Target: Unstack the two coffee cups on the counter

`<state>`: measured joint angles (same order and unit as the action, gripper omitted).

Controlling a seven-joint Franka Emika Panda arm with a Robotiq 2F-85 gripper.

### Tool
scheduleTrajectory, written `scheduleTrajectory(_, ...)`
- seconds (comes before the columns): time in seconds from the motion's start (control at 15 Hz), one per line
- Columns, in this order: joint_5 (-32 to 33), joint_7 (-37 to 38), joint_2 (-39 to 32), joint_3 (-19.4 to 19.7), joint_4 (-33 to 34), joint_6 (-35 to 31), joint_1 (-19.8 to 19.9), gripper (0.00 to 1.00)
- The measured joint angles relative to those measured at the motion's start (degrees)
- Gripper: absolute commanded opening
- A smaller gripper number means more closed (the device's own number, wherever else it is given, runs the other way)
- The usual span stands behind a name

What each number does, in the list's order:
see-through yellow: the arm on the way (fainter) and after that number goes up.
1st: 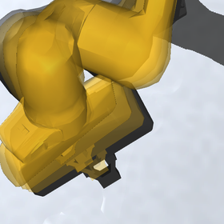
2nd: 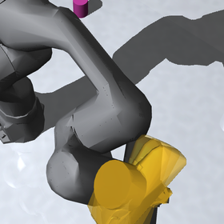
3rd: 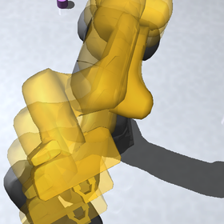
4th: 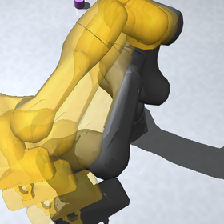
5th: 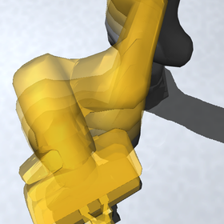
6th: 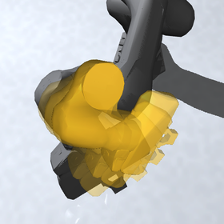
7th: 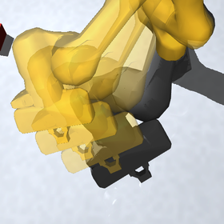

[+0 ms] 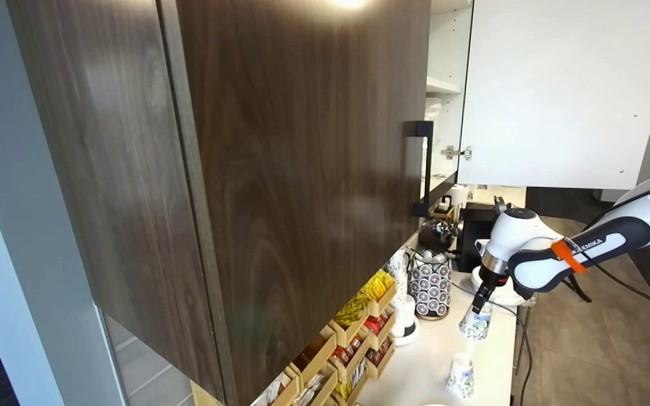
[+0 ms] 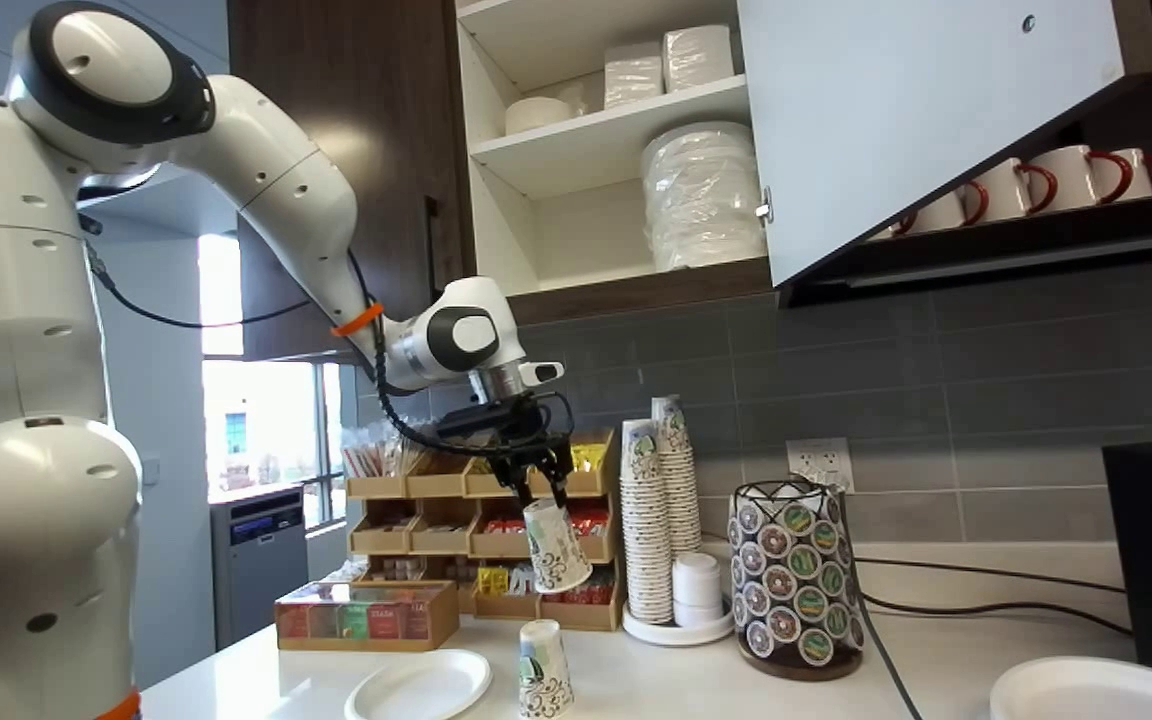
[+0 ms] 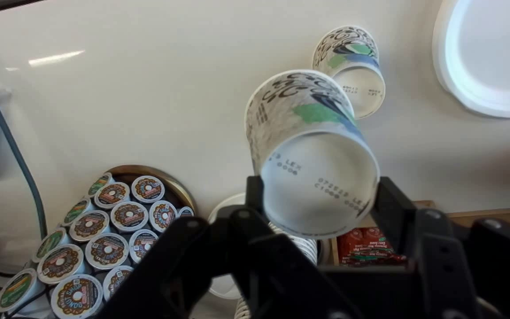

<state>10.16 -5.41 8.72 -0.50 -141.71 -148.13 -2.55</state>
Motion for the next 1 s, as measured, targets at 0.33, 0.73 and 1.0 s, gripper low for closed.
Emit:
scheduleTrajectory(0.33,-0.09,2.53,-4.04,2.75,0.71,0.01,4.35,0.38)
scheduleTrajectory(0.73,-5.9,-0.4,-14.78,4.83,4.84,-0.09,6.68,0.38)
scheduleTrajectory(1.0,-6.06,-6.97,-21.75,4.31,9.66,-3.13,6.77,0.38)
